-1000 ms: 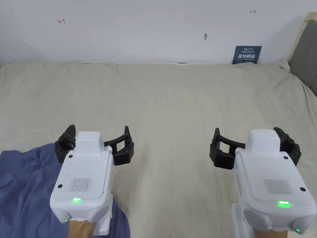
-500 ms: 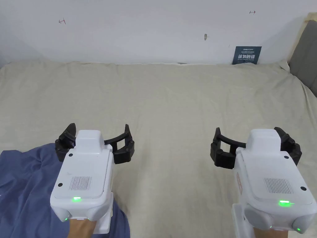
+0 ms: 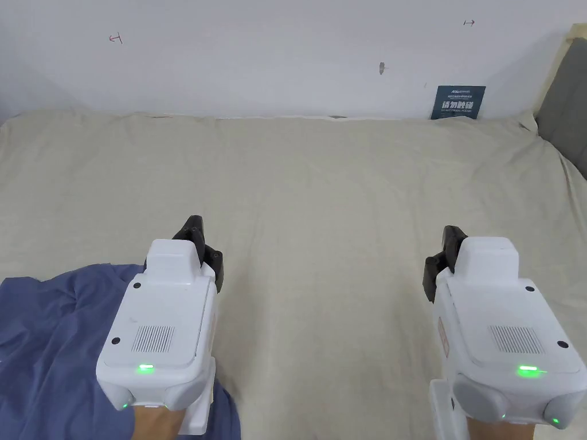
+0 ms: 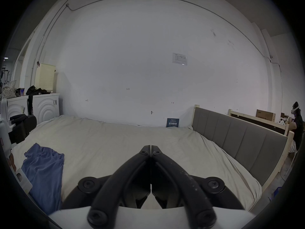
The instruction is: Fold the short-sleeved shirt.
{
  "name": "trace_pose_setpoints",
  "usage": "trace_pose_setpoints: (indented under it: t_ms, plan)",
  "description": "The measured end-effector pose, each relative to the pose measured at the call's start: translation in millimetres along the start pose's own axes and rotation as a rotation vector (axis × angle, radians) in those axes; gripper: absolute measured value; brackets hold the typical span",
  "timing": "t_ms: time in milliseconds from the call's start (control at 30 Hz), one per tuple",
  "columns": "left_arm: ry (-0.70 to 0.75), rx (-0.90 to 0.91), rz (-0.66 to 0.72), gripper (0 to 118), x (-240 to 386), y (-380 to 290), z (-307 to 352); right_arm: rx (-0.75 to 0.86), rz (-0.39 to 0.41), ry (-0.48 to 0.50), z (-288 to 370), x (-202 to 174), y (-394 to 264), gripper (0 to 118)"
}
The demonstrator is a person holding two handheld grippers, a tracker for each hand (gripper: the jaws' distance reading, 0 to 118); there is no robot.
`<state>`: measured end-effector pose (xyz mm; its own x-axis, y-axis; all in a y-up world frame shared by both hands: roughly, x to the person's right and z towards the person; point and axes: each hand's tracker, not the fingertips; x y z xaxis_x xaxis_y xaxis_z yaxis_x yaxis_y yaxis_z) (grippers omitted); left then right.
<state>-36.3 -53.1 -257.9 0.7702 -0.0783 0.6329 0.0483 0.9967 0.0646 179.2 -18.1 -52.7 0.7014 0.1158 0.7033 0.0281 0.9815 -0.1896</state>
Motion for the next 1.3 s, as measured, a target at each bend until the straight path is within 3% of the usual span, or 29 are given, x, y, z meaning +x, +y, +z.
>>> trace_pose_setpoints:
  t_ms: [267,833,1000,1200,1300]
  plan:
    - [0.079,-0.027,0.003,0,-40.5,-3.7,9.4,0.018,0.005,0.085,-11.4,-32.3,7.8,1]
    - [0.5,-0.132,-0.03,0,-190.2,-19.1,107.0,0.022,0.021,0.529,-15.7,-200.4,11.7,1]
    - [0.506,-0.208,0.027,0,-210.7,-27.1,116.8,0.027,0.037,0.567,-6.9,-216.5,8.9,1]
    - [0.449,-0.3,0.162,0,-220.9,-37.0,97.9,0.021,0.059,0.553,-10.4,-208.7,9.5,1]
    - [0.355,-0.43,0.258,9,-227.2,-47.6,73.2,0.014,0.071,0.532,-16.9,-197.9,9.6,1]
